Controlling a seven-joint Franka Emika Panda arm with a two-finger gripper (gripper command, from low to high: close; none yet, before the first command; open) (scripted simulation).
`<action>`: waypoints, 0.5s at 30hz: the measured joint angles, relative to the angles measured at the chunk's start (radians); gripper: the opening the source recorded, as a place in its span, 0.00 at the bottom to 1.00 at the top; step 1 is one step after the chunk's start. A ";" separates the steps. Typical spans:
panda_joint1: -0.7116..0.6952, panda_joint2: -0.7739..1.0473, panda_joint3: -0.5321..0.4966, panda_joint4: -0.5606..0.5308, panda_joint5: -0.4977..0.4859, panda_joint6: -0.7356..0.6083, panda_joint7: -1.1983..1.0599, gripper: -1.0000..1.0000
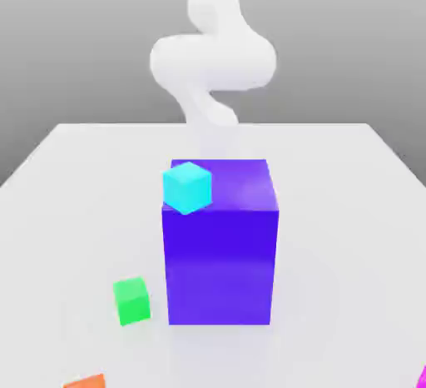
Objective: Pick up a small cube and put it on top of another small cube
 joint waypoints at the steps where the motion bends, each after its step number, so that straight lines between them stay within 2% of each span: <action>1: -0.001 0.039 0.014 0.007 0.010 0.007 0.029 0.50; 9: -0.011 0.327 0.138 0.062 0.044 0.064 0.277 0.50; 15: 0.000 0.545 0.226 0.102 0.003 0.107 0.507 0.50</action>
